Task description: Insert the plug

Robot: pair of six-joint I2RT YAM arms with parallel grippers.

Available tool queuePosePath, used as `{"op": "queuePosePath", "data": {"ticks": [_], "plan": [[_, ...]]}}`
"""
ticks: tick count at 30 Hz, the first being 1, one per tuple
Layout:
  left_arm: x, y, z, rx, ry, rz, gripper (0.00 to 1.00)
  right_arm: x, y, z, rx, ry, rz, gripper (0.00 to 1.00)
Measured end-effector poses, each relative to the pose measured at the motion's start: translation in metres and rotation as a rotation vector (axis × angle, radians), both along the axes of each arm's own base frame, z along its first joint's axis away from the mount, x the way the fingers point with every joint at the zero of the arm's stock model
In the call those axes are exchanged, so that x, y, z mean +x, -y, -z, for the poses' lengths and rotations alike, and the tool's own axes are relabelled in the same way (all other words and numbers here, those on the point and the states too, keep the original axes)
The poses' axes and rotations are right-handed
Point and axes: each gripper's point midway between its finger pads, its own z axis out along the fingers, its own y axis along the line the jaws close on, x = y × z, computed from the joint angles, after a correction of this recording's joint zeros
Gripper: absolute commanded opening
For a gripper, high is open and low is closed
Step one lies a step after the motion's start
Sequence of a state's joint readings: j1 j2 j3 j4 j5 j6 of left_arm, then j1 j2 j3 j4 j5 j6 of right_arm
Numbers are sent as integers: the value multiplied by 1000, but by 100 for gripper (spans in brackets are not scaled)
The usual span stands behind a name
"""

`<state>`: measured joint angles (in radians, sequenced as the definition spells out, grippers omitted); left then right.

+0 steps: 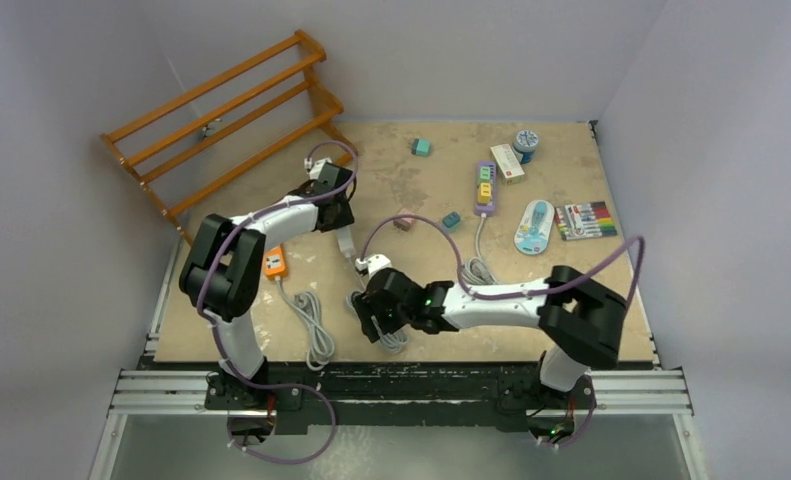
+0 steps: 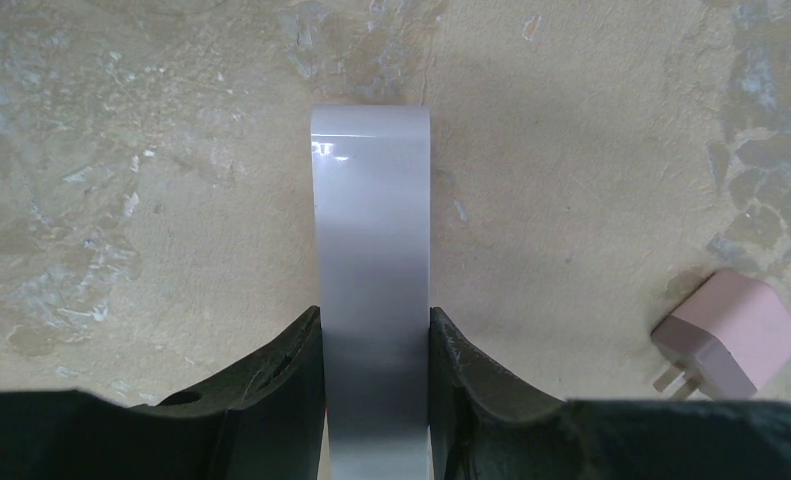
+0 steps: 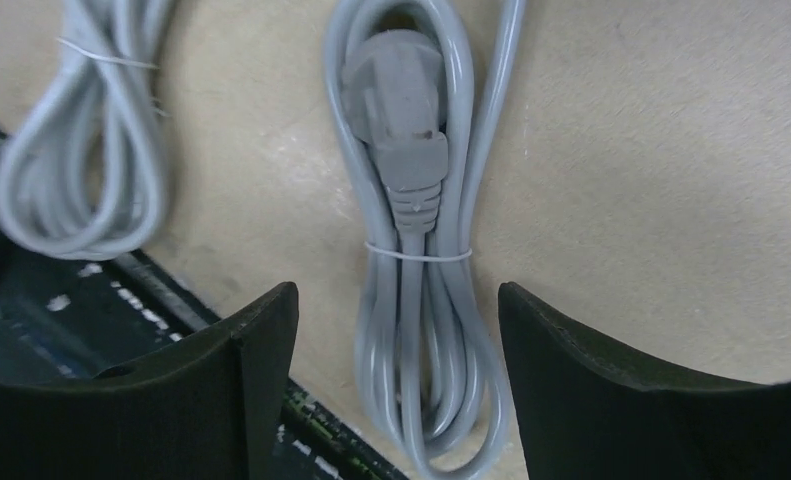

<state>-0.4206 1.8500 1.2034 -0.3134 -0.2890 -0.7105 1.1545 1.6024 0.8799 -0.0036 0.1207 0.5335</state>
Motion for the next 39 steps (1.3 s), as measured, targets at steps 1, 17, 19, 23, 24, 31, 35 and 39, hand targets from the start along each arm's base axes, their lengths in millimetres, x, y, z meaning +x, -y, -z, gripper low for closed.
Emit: {"op": "queuePosePath", "data": {"ticks": [1,17,19,23,24,31,35,39], "plan": [[-1,0,0,-12,3,-1,0,-1,-1,8,-32,0,7,70],[-28,37,-5,-475,125,-4,0,11,76,5,-295,81,354,0],[-30,46,-8,-557,155,-6,0,14,88,-9,-335,106,390,0],[-25,59,-15,-706,223,-21,0,20,100,-25,-386,146,430,0],[-24,63,-13,-743,232,-24,2,21,103,-26,-399,155,438,0],[-30,75,6,-771,200,-23,61,18,119,-15,-509,161,443,0],[-28,73,-2,-742,216,-20,75,21,123,-15,-530,180,448,0],[-27,63,-6,-672,216,-45,79,21,124,-15,-536,184,444,0]]}}
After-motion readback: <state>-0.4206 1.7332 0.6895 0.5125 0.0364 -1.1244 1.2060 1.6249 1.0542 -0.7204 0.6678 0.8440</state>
